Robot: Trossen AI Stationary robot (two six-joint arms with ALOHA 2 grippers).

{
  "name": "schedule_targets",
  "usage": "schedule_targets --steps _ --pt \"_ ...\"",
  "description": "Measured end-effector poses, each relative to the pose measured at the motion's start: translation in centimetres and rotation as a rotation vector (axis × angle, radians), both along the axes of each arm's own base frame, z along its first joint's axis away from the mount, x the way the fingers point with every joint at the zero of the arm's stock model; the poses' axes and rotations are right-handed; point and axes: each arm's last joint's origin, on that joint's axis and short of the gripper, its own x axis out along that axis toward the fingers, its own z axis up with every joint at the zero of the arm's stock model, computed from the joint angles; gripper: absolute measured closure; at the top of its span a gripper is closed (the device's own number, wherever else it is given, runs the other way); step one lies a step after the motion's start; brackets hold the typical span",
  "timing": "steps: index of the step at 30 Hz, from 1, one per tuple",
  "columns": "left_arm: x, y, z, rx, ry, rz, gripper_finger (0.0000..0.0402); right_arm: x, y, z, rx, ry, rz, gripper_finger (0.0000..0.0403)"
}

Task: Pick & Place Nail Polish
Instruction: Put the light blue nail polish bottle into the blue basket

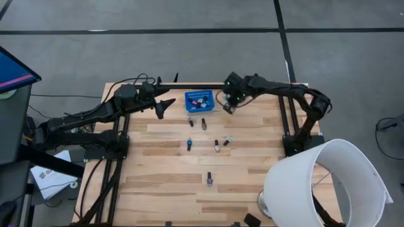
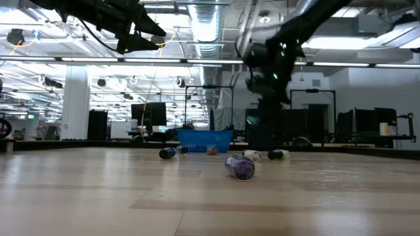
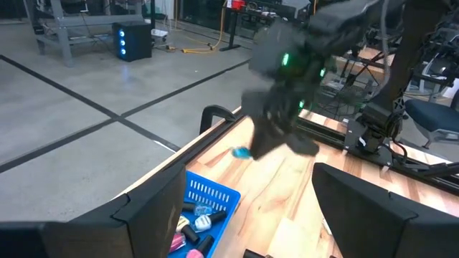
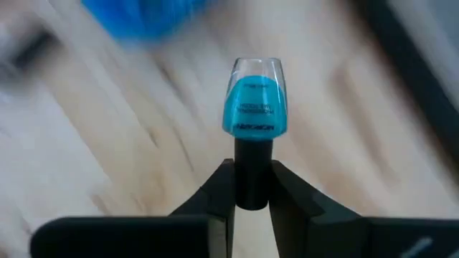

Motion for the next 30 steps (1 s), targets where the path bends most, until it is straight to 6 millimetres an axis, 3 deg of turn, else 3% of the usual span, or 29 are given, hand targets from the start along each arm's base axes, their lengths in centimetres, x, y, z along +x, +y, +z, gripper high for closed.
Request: schedule_targets --steps 3,6,11,17,23,30 --pt "0.0 0.0 0.0 0.0 0.0 0.0 0.0104 1.5 -0.4 2.5 -0.062 -0.106 0.007 0.0354" --pt "-0.1 0.0 0.1 -0.003 -0.006 0.001 0.0104 3.5 -0.7 3.5 -0.085 -0.146 0.029 0.0353" --pt "-1.2 -0.6 1.1 0.048 -0.047 0.007 0.0116 7.5 -0.7 3.2 -0.094 -0.161 0.112 0.0352" --pt "-4.8 -1.8 2.7 0.172 -0.093 0.15 0.017 10.8 -1.2 2.5 -0.094 -0.171 0.173 0.0352" --pt "-7.3 -3.0 -0.8 0.109 -0.161 0.177 0.0246 12.1 -2.1 0.5 -0.049 -0.143 0.191 0.0352" --pt "-8.3 -3.4 -5.2 -0.001 -0.204 0.191 0.0328 12.1 -2.2 -0.8 -0.02 -0.092 0.201 0.0349"
